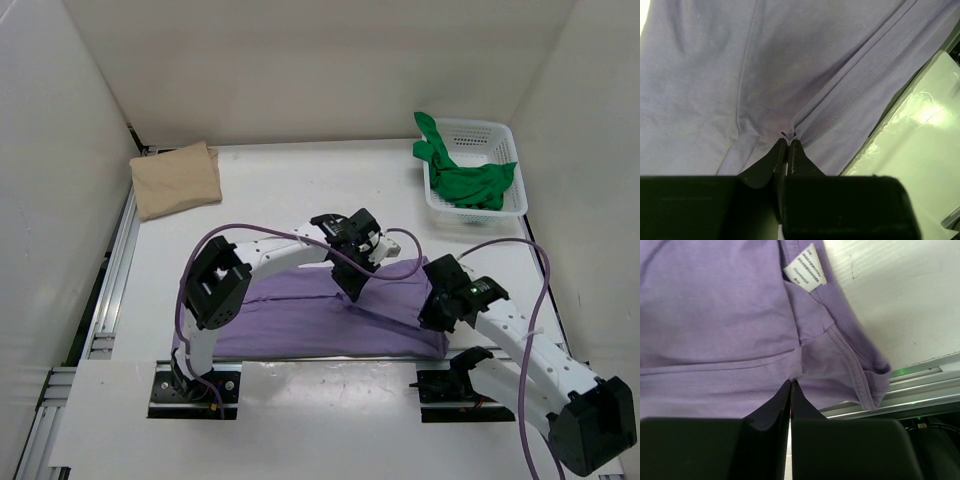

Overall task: Fold and stack the t-shirts
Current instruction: Fold the other side of the tshirt into a rectangle

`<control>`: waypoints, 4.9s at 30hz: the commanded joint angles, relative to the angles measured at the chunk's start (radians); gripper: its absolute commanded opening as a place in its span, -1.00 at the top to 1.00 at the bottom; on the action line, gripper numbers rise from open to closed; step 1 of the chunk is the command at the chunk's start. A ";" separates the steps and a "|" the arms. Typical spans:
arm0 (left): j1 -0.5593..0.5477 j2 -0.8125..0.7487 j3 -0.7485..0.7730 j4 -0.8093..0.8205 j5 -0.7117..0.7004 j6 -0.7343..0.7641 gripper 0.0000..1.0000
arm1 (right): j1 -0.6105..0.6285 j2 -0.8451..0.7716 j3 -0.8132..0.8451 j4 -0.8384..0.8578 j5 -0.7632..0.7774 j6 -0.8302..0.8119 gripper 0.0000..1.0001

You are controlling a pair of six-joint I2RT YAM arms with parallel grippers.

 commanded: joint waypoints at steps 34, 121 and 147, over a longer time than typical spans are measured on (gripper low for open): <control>0.013 0.091 0.045 0.085 -0.536 0.008 0.60 | -0.138 0.650 0.359 0.211 0.260 -0.166 1.00; 0.120 0.203 0.249 0.057 -0.268 0.008 0.80 | -0.169 0.445 0.162 0.220 0.045 -0.193 0.98; 0.102 0.059 0.082 -0.069 0.056 0.008 -0.23 | -0.169 0.471 0.162 0.212 0.005 -0.212 0.83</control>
